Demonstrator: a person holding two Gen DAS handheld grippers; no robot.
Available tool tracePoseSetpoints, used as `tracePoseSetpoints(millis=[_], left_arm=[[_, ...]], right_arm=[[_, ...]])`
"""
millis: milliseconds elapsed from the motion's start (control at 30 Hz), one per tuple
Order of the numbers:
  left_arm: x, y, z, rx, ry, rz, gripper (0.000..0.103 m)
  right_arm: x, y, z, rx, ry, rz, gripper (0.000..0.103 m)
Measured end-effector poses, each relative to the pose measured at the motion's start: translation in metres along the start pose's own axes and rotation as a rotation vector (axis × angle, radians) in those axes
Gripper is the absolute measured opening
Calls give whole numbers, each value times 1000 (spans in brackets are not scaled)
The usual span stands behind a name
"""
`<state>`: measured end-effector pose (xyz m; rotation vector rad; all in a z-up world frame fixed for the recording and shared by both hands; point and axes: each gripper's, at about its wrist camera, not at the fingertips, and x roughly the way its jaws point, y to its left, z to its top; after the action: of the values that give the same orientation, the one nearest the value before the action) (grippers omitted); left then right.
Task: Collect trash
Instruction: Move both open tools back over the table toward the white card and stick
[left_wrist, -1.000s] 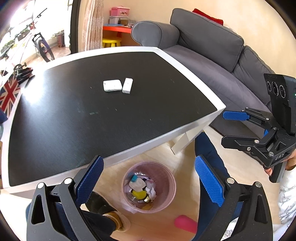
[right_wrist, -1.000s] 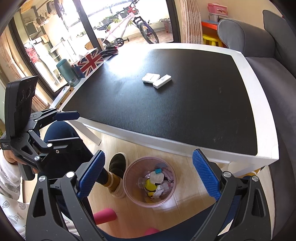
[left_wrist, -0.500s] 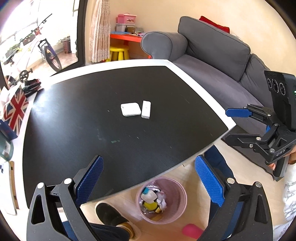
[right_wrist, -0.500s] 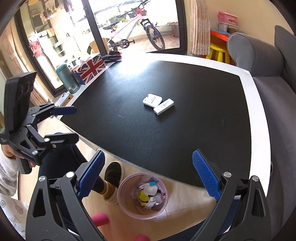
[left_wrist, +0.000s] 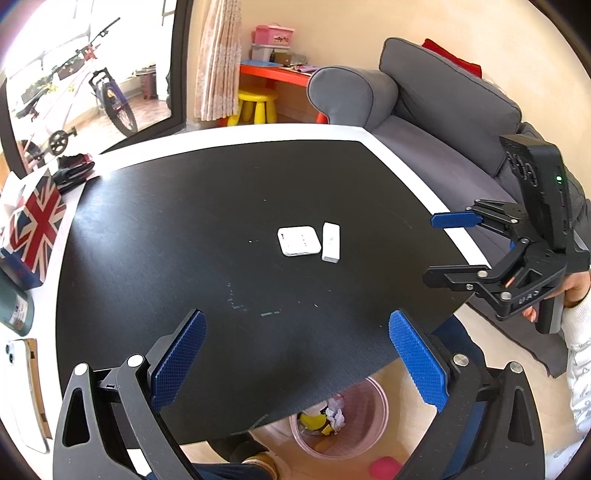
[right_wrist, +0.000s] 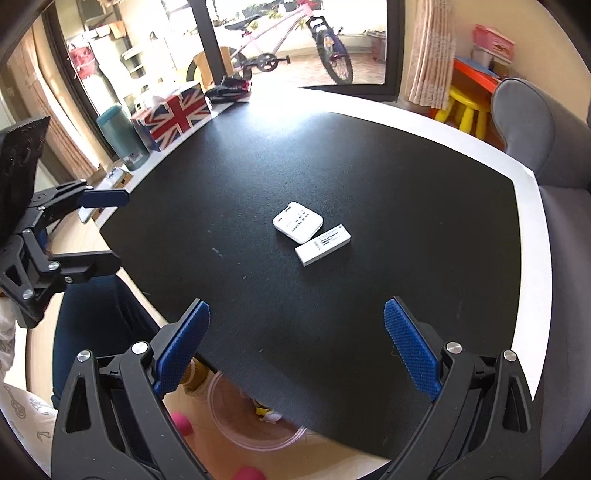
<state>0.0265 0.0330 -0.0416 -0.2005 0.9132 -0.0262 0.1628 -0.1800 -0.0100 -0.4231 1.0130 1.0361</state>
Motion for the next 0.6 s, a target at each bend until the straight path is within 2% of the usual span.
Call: tracePoseSetpoints(millis=[600], left_arm=[[32,26,15,-28,50,1,95]], right_arm=[[86,-20,40,-158,162,33,94]])
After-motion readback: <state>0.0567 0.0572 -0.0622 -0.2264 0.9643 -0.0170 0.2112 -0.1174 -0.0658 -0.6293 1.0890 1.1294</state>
